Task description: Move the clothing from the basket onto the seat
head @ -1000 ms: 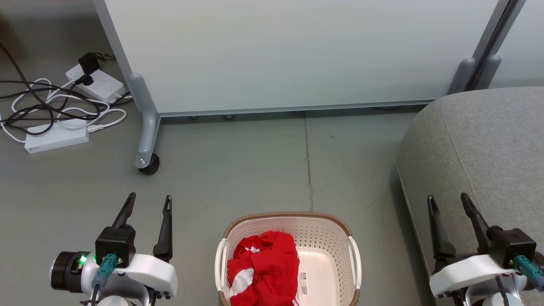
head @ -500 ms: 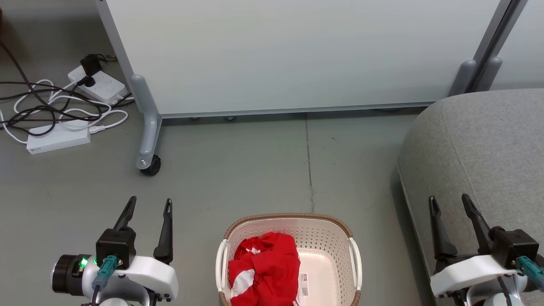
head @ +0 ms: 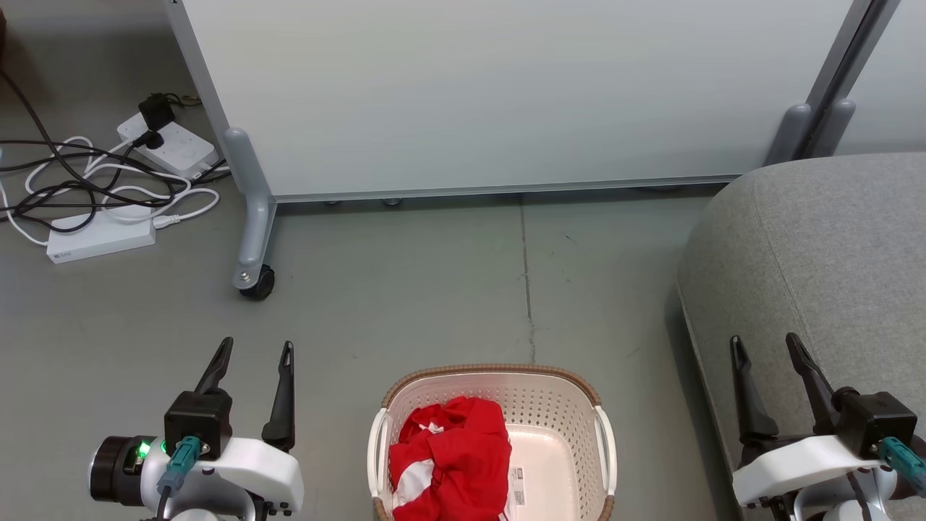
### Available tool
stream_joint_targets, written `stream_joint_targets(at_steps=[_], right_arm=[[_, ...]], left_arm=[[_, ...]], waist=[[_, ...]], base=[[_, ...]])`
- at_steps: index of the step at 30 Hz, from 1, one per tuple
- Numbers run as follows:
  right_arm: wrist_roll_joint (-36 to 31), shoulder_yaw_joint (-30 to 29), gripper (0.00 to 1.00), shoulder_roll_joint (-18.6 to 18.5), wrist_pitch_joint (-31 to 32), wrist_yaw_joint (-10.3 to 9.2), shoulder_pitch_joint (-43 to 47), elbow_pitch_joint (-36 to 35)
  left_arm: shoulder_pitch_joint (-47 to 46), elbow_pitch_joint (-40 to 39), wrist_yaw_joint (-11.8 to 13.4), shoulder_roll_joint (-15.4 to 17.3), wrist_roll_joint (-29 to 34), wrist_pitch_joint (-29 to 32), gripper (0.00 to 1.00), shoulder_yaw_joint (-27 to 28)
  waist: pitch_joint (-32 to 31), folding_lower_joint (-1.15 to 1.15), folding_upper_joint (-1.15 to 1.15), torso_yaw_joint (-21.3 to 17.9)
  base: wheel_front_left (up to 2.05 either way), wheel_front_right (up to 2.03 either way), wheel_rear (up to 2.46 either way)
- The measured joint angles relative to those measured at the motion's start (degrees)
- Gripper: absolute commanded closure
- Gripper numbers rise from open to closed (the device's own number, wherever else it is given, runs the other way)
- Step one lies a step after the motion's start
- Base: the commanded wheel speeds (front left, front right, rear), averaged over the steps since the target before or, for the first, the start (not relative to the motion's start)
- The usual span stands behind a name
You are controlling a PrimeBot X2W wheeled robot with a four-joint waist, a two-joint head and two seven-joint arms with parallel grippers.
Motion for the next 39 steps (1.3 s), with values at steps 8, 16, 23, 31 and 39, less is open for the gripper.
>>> stream_joint_targets(at_steps=[8,16,23,31,39], right_arm=[[0.00,0.23,0.00,0.00,0.00,0.00,-0.10,-0.22],[-0.96,1.65,0.00,0.00,-0.15,0.00,-2.30,-2.91],[-2.37,2.71,0.00,0.01,-0.03,0.00,-5.07,-7.21],[-1.01,3.92,0.00,0.01,0.33,0.00,-9.48,-12.37],[1.98,5.88,0.00,-0.03,0.11,0.00,-14.24,-16.36]], left_arm=[[-0.34,0.27,-0.45,0.25,-0.10,0.59,0.00,-1.40],[-5.59,5.45,-4.93,-2.03,1.43,3.02,0.00,-8.46],[-12.38,15.37,-8.43,-5.04,2.15,4.39,0.00,-14.03],[-22.97,29.29,-10.62,-6.61,2.59,6.08,0.00,-19.23],[-34.72,44.53,-10.55,-6.84,6.47,7.25,0.00,-25.27]], waist=[[0.31,0.00,0.00,-0.31],[3.23,0.00,0.00,-1.85],[8.23,0.00,0.00,-3.95],[16.82,0.00,0.00,-6.92],[27.98,0.00,0.00,-11.44]], base=[[0.00,0.00,0.00],[0.00,0.00,0.00],[0.00,0.00,0.00],[0.00,0.00,0.00],[0.00,0.00,0.00]])
